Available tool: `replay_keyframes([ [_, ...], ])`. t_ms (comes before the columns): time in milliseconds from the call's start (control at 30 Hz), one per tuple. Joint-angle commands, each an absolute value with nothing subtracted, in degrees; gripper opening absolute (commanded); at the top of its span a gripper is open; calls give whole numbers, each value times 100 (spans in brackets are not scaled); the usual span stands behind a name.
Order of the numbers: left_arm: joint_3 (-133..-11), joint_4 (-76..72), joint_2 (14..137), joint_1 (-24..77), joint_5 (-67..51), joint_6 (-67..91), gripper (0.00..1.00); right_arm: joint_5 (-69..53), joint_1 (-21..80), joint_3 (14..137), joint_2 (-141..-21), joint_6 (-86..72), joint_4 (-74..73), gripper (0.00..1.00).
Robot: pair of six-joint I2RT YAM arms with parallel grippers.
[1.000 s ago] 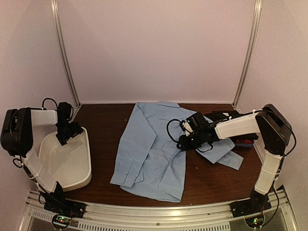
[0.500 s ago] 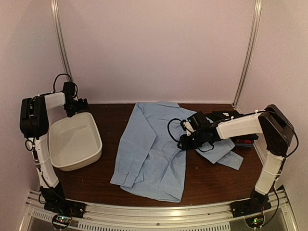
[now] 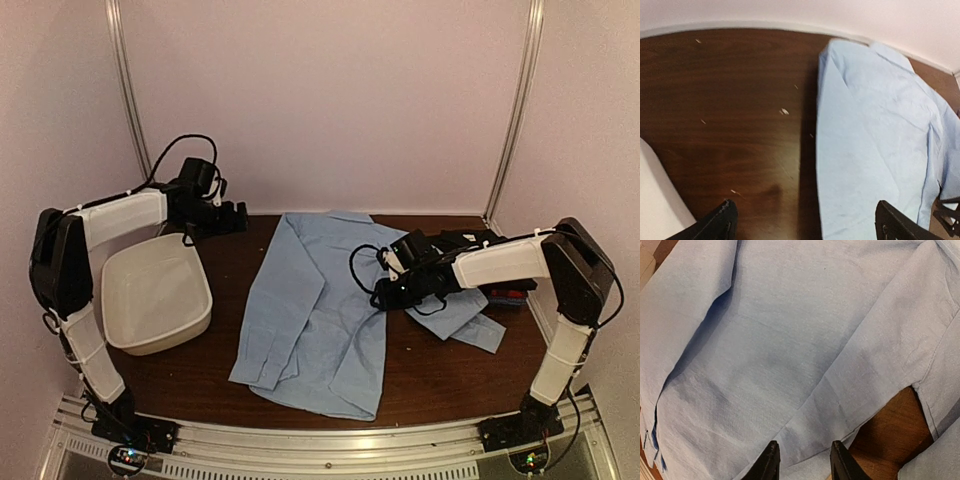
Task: Fold and stack the long sleeve shirts
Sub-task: Move the bin to the center of the board.
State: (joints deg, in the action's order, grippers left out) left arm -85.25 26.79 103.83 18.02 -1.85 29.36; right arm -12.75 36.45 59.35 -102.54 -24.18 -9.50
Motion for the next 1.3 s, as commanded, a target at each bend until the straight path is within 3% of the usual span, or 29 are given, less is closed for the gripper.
replay_keyframes([
  [0, -7754, 2691, 10547, 2364, -284, 3888, 98, -1134, 3647, 5968, -10097, -2395, -1042, 37],
  [133, -7029, 2617, 10415, 2548, -89, 4301, 98, -1149, 3644, 5955, -10089, -2395, -1032, 37],
  [500, -5354, 3011, 8586, 2404, 1041, 4721, 98, -1222, 3664, 5975, -10231, -2391, -967, 37],
  [900, -6057, 2645, 8635, 3193, 53, 3929, 98, -1091, 3788, 6144, -10213, -2339, -1176, 37],
  [1267, -6688, 3102, 9425, 4967, 468, 4007, 94, -719, 4191, 6177, -9870, -2332, -1472, 40],
])
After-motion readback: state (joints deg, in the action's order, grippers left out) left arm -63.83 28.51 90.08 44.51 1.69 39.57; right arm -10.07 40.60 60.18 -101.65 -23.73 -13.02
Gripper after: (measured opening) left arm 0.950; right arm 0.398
